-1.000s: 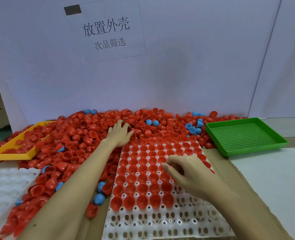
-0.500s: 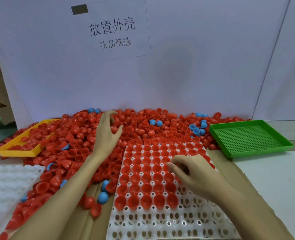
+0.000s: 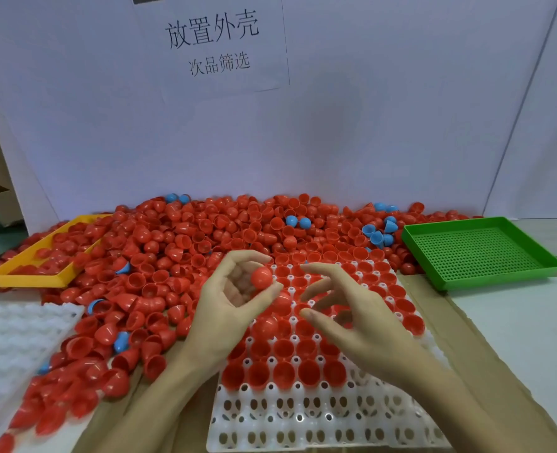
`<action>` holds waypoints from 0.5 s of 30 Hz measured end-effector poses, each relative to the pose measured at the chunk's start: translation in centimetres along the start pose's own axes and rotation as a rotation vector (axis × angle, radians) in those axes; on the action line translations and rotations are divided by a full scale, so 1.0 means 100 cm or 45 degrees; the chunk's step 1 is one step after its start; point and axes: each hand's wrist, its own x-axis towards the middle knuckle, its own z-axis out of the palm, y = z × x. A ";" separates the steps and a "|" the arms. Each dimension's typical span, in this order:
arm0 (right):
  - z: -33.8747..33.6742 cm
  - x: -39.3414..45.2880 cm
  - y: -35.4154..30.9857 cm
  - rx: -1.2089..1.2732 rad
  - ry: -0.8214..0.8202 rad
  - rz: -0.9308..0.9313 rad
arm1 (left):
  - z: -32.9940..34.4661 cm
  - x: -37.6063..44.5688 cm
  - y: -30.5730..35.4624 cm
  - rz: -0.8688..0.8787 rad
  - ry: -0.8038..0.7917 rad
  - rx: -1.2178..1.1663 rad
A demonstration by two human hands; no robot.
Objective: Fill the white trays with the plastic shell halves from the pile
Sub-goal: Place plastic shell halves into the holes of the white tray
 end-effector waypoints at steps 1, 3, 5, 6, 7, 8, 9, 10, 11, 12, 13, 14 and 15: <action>0.004 -0.001 -0.002 0.081 -0.021 0.002 | 0.003 -0.002 0.000 -0.026 -0.027 -0.043; 0.010 -0.003 -0.004 0.155 -0.026 -0.001 | 0.008 -0.006 0.000 -0.040 -0.083 -0.082; 0.013 -0.003 -0.003 0.159 0.017 0.011 | 0.011 -0.009 -0.001 -0.013 -0.102 -0.050; 0.013 -0.002 -0.002 0.163 0.035 0.026 | 0.011 -0.009 -0.002 0.008 -0.092 -0.012; 0.012 -0.002 -0.001 0.170 0.048 0.047 | 0.011 -0.009 -0.003 0.033 -0.073 0.031; 0.010 -0.001 0.001 0.177 0.057 0.078 | 0.010 -0.009 -0.003 0.055 -0.047 0.075; 0.008 -0.001 0.003 0.185 0.059 0.121 | 0.009 -0.009 -0.003 0.075 -0.013 0.131; 0.006 0.000 0.004 0.195 0.051 0.172 | 0.007 -0.009 -0.003 0.091 0.032 0.205; 0.003 0.000 0.004 0.217 0.034 0.225 | 0.005 -0.008 -0.003 0.103 0.081 0.289; 0.001 0.001 0.004 0.274 0.014 0.278 | 0.002 -0.008 -0.002 0.106 0.124 0.352; -0.002 0.001 0.003 0.383 -0.004 0.335 | 0.001 -0.007 -0.001 0.096 0.155 0.373; -0.004 0.002 0.002 0.538 -0.019 0.402 | -0.001 -0.006 0.001 0.072 0.167 0.355; -0.007 0.002 0.001 0.700 -0.039 0.471 | -0.001 -0.005 0.002 0.038 0.153 0.305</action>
